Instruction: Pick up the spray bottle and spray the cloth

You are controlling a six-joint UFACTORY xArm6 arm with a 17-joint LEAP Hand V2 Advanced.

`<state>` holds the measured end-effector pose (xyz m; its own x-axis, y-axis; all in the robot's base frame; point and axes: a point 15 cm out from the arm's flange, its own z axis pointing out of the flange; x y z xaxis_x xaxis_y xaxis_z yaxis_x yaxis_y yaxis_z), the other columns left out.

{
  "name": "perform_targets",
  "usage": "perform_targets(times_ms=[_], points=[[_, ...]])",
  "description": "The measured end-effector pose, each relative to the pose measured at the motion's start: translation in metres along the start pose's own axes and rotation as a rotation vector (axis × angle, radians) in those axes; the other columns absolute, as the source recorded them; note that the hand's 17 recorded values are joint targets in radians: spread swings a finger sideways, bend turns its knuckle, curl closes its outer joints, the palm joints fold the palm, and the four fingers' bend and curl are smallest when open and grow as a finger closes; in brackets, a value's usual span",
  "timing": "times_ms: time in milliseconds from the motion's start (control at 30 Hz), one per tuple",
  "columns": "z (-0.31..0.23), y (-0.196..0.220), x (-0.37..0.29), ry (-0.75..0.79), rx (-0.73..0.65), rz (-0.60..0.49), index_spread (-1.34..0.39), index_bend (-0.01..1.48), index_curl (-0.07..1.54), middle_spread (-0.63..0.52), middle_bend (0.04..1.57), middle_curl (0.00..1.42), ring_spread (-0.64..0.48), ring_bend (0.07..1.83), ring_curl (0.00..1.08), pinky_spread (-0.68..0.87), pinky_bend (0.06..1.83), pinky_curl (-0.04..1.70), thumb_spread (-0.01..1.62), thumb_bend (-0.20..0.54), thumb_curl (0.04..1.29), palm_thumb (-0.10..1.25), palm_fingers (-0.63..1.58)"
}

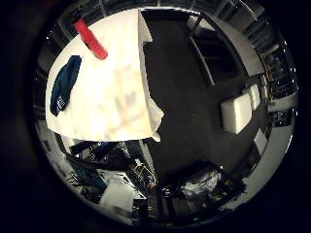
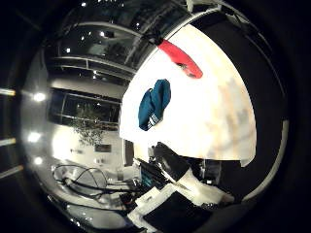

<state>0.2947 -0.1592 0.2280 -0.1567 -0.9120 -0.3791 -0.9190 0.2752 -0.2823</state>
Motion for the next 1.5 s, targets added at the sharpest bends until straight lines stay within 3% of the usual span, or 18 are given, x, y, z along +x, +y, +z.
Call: perform_targets(times_ms=[833,1500], points=[[0.077,-0.036,0.002,-0.292,0.002,0.230,-0.17,0.14,0.24,0.21,0.19,0.31,0.25,0.32,0.25,0.40,0.48,0.29,0.99,-0.029,0.29,0.40,-0.03],[0.139,-0.061,-0.021,-0.380,-0.051,0.212,-0.16,0.14,0.23,0.22,0.19,0.30,0.26,0.31,0.26,0.40,0.45,0.31,0.97,-0.029,0.29,0.37,-0.03]])
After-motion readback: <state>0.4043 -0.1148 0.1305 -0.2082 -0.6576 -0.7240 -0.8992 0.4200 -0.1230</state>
